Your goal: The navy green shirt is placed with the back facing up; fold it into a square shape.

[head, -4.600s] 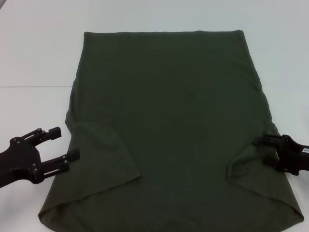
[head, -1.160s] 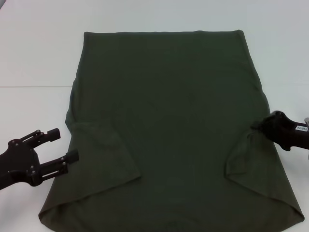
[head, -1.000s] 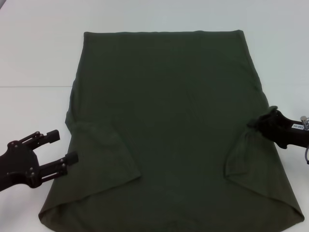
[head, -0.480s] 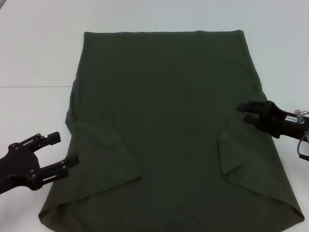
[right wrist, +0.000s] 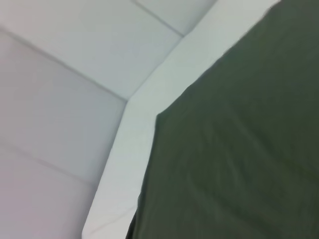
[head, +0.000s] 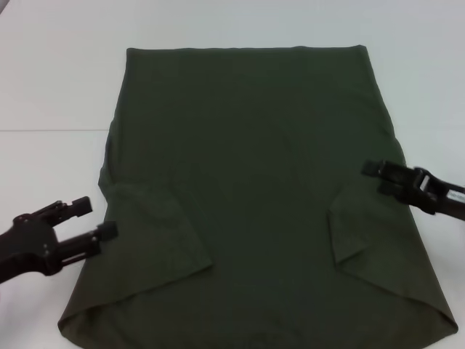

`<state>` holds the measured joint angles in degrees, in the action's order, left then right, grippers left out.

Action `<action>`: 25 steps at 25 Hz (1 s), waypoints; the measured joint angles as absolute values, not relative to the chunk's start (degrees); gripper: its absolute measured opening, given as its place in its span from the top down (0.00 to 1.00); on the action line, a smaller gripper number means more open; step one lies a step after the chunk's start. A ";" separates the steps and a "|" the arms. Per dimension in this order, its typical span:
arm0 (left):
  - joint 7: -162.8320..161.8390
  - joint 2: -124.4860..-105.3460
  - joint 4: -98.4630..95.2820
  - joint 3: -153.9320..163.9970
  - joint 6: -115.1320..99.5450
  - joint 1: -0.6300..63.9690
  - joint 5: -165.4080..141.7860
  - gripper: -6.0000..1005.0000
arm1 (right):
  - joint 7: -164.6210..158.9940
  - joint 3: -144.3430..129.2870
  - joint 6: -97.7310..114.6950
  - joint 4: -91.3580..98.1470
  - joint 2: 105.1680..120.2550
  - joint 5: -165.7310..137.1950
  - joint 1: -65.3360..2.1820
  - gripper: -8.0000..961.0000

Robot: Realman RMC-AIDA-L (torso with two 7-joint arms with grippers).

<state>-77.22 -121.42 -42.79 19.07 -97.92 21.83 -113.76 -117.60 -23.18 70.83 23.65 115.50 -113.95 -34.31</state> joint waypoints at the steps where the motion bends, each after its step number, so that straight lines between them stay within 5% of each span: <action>1: -80.41 -120.88 -42.78 19.08 -98.19 21.87 -113.74 0.18 | -116.19 -23.05 72.15 23.69 115.27 -113.88 -33.63 0.24; 3: -84.70 -120.10 -42.78 19.21 -98.77 21.81 -113.74 0.18 | -112.17 -22.96 75.83 23.76 114.65 -113.24 -31.86 0.16; 12: -98.67 -114.44 -36.19 19.57 -101.82 21.46 -114.75 0.18 | -88.65 -22.56 91.84 27.00 114.65 -108.70 -21.89 0.16; 25: -121.38 -110.19 -36.18 19.63 -101.55 25.55 -130.89 0.18 | -79.59 -22.12 100.81 29.23 112.61 -113.96 -12.80 0.15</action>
<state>-121.38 -110.19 -36.18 19.63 -101.55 25.55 -130.89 -79.59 -22.12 100.81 29.23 112.61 -113.96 -12.80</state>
